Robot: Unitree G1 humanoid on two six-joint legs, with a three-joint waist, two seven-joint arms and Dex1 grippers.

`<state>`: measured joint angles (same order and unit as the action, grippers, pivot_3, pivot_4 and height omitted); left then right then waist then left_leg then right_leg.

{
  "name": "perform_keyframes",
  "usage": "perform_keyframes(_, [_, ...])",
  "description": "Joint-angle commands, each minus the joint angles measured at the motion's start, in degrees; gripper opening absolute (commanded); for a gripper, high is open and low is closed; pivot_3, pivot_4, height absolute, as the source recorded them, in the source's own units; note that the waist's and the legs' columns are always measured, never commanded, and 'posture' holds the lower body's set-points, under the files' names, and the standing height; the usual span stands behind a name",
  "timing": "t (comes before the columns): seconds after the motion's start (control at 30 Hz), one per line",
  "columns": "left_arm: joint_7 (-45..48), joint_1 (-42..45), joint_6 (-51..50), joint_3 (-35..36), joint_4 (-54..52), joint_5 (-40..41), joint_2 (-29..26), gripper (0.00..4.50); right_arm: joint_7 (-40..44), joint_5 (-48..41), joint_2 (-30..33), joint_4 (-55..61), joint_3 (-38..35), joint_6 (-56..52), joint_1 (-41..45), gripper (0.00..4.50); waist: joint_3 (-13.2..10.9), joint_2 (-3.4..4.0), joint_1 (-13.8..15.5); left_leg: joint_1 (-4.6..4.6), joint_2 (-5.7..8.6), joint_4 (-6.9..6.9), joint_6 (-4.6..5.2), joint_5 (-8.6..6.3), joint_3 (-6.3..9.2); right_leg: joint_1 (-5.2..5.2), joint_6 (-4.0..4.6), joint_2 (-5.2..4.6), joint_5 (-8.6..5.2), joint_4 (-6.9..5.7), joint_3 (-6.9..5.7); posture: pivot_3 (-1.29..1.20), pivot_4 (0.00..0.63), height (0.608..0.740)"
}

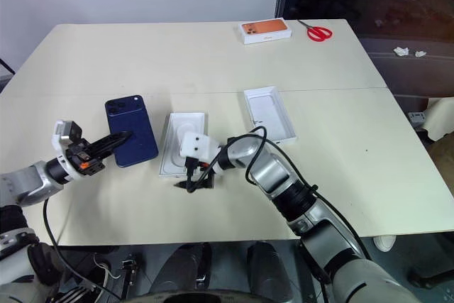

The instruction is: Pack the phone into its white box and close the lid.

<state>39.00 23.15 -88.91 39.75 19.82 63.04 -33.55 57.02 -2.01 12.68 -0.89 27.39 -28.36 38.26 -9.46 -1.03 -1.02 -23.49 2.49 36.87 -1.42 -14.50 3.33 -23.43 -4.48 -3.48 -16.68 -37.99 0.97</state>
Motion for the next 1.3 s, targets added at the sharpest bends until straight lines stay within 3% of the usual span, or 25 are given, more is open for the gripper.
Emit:
perform_keyframes(0.03, [1.75,0.92,0.78,-3.24,-3.29,0.77,0.13,0.32,0.89,-5.21,1.70,8.02,-6.12,-4.40,3.06,4.47,0.00,-0.01,0.00,0.00,0.00,0.00,0.01,-0.01,0.00,0.00,0.00,0.00,0.00,0.00,0.00,0.00,0.150,0.740])
perform_keyframes(0.37, [8.97,9.27,3.15,-19.13,3.47,-4.91,-0.79,0.32,7.08,-10.87,16.98,9.09,-14.94,-0.48,-3.45,4.47,-0.06,-0.09,0.01,0.00,0.07,-0.01,0.08,-0.04,0.01,0.07,0.00,-0.04,0.00,0.07,-0.05,0.00,0.150,0.740])
perform_keyframes(0.53, [15.46,13.02,7.46,-26.59,10.45,-10.43,-2.24,0.32,5.37,-11.33,17.53,10.57,-14.99,-1.13,-4.53,4.47,-0.10,-0.05,-0.40,0.00,-0.01,-0.04,0.04,0.00,-0.05,-0.02,0.00,0.05,0.00,0.01,0.02,0.00,0.150,0.740])
perform_keyframes(0.8, [22.62,17.31,10.09,-30.67,17.76,-15.64,-3.67,0.32,2.86,-10.69,18.38,11.43,-15.09,-0.68,-6.20,4.47,-0.13,-0.08,0.32,-0.07,0.02,0.04,0.04,-0.01,-0.04,-0.01,0.00,0.01,0.00,0.04,0.01,0.00,0.150,0.740])
perform_keyframes(0.9, [24.54,17.84,10.96,-31.69,18.90,-17.25,-3.55,1.33,2.62,-10.37,18.65,11.21,-14.81,-0.09,-6.23,4.50,-0.13,-0.08,0.28,-0.08,0.02,0.06,0.04,-0.01,-0.03,0.01,0.00,0.01,0.00,0.04,-0.01,0.00,0.150,0.740])
perform_keyframes(1.1, [26.65,18.54,11.98,-33.22,19.60,-19.61,-3.02,4.20,2.16,-10.05,18.14,10.47,-13.97,0.54,-5.62,4.50,-0.13,-0.08,0.34,-0.08,0.02,0.13,0.05,-0.01,0.00,0.05,0.00,0.01,0.00,0.01,-0.04,0.00,0.150,0.740])
perform_keyframes(1.13, [26.98,18.60,11.94,-33.31,18.99,-19.77,-3.19,4.42,2.09,-9.95,18.02,10.22,-13.81,0.74,-5.45,4.50,-0.13,-0.08,0.33,-0.07,0.02,0.13,0.06,-0.01,0.00,0.06,0.00,0.01,0.00,0.01,-0.04,0.00,0.150,0.740])
perform_keyframes(1.3, [27.97,18.88,11.94,-32.74,18.11,-20.60,-4.82,4.42,1.77,-9.62,17.62,9.09,-13.44,1.73,-4.82,4.50,-0.13,-0.08,0.23,-0.06,0.02,0.13,0.06,-0.01,0.01,0.06,0.00,0.02,0.00,0.00,-0.05,0.00,0.150,0.740])
